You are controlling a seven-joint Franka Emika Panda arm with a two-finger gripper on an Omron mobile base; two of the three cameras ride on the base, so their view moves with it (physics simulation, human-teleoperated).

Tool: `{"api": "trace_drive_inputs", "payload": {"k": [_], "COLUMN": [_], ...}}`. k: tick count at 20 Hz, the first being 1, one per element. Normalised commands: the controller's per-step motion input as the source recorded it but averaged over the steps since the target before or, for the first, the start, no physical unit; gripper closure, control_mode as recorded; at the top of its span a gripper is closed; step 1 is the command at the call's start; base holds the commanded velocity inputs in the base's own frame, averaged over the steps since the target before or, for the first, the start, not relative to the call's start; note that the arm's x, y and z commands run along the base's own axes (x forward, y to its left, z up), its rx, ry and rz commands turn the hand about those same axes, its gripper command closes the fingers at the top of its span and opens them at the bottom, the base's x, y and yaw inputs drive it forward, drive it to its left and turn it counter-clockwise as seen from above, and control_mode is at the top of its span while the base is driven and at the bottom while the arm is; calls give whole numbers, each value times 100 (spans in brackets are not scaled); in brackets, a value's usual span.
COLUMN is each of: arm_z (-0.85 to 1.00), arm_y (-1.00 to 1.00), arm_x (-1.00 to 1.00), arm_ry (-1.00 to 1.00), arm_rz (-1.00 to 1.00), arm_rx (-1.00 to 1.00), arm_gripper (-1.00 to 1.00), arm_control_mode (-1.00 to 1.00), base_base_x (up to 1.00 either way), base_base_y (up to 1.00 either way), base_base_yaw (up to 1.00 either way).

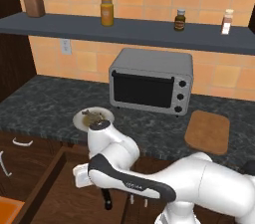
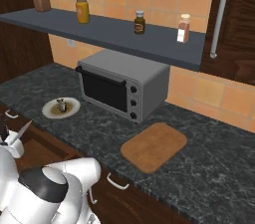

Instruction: Pick up the knife from the drawer and place it on the cutting board. Then place the meat from the plate to the cutting board.

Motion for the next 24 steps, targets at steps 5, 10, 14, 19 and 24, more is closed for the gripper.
{"api": "trace_drive_inputs", "payload": {"k": [5,10,14,19,24], "arm_z": [54,29,28,32,5], "arm_y": [-40,-54,-77,-94,-81], "arm_x": [20,18,2,11,17], "arm_ry": [-3,-2,-10,-6,-6], "arm_rz": [-13,-21,-5,-4,-3], "arm_rx": [-6,-1,0,0,-5], "arm_gripper": [100,100,100,100,100], "arm_control_mode": [-100,-100,-100,-100,-100], "base_base_x": [0,0,0,0,0], "base_base_y": [0,0,0,0,0], "base_base_yaw": [0,0,0,0,0]}}
